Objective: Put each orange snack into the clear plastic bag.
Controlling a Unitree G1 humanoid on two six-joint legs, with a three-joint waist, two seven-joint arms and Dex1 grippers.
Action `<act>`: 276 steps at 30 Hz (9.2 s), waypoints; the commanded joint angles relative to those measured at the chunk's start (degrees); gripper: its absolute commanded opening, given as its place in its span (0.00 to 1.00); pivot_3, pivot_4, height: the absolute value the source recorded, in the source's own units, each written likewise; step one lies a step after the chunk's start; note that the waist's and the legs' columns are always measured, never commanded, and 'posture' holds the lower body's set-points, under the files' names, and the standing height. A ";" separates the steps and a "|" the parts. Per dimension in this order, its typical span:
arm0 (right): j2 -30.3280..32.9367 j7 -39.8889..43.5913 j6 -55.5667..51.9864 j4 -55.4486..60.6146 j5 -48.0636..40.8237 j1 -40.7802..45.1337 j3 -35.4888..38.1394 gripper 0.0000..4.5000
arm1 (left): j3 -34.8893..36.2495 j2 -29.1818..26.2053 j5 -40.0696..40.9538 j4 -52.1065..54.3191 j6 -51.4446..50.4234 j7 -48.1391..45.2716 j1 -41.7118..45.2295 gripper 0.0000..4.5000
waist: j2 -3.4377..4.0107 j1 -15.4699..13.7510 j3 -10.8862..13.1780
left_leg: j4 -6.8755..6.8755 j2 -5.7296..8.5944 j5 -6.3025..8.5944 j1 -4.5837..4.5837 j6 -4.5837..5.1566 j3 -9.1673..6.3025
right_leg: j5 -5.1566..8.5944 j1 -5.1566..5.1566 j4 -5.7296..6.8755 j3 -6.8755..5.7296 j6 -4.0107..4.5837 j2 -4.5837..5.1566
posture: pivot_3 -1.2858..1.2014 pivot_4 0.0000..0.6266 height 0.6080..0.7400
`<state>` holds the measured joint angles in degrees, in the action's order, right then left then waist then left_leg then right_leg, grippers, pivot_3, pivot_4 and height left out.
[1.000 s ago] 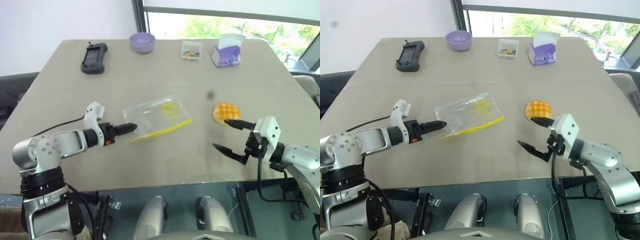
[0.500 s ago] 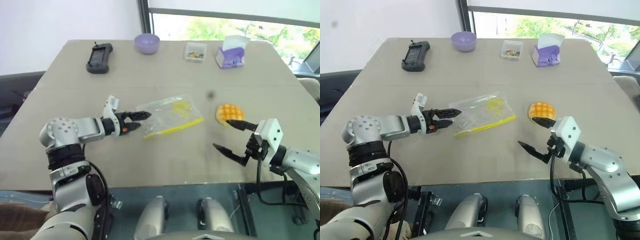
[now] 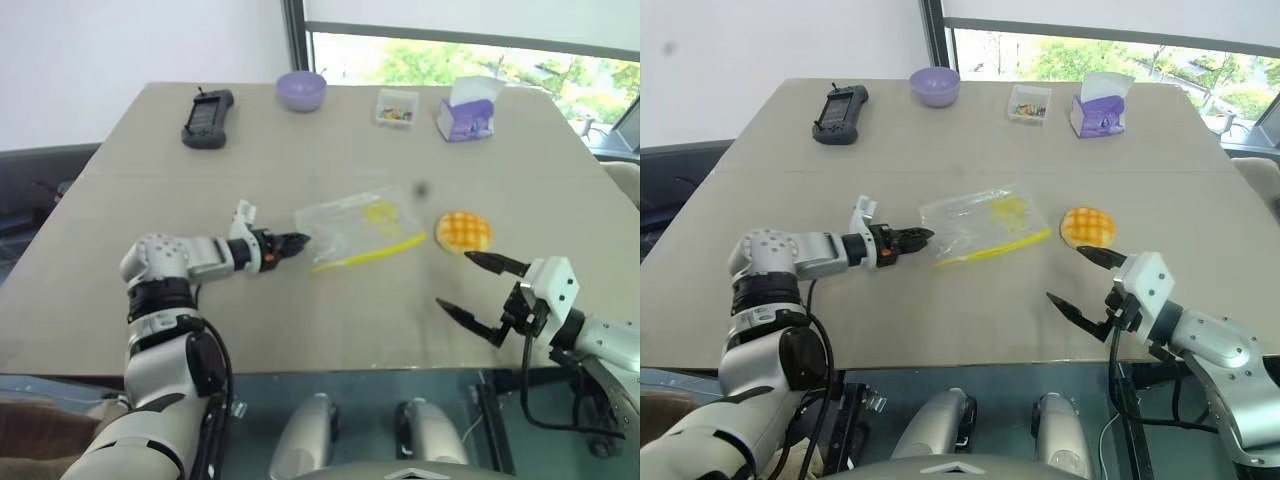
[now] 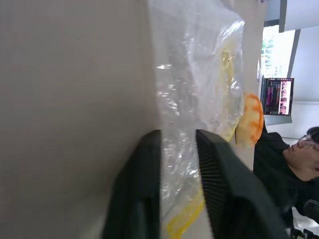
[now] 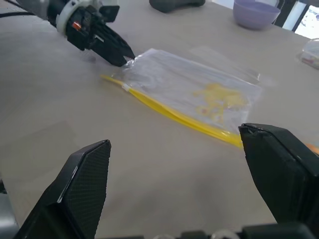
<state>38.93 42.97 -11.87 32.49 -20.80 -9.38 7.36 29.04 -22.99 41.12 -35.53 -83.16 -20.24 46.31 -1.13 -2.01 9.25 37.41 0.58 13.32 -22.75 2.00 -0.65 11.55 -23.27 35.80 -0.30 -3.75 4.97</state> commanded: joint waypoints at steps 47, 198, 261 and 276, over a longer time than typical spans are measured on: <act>-1.28 -1.47 0.50 0.08 0.82 1.86 0.99 1.00 | -7.39 8.47 -4.95 -14.57 13.96 -11.91 6.21 0.82 | 0.06 0.02 -0.04 | -0.04 0.01 0.01 -0.20 0.01 -0.49 | 0.04 -0.02 -0.16 -0.20 -0.05 0.02 | 0.52 0.24 1.00; -21.58 -21.68 1.16 -46.32 49.76 54.82 -26.60 0.00 | -44.30 -8.41 -40.72 50.91 43.08 -10.32 -7.42 0.01 | -0.39 4.12 0.88 | -0.17 0.16 -0.28 -1.06 -0.69 -0.68 | -0.16 -1.15 0.30 -0.19 -0.06 -0.08 | 0.52 0.24 1.00; -30.50 -18.10 -14.07 -30.24 29.09 49.90 -21.05 0.00 | -38.51 -4.81 -42.02 39.50 65.85 -16.63 -9.93 0.00 | -0.39 4.03 0.88 | 0.08 0.17 -0.15 -1.00 -0.44 -0.67 | -0.15 -1.23 0.81 -0.16 -0.06 -0.07 | 0.52 0.24 1.00; -23.52 -16.30 -7.88 -28.09 33.17 49.59 -24.59 0.49 | -38.58 -5.21 -42.52 39.83 65.44 -17.45 -9.85 0.00 | -0.39 4.01 0.87 | 0.08 0.17 -0.14 -1.01 -0.43 -0.67 | -0.15 -1.24 0.81 -0.16 -0.06 -0.07 | 0.52 0.24 1.00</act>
<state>15.12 27.69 -22.09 3.34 11.04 39.10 -17.02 -10.45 -27.89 -1.52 1.72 -18.42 -37.52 35.51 -1.52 2.00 10.12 37.49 0.74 13.18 -23.75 1.56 -1.32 11.40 -24.51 36.60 -0.46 -3.82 4.90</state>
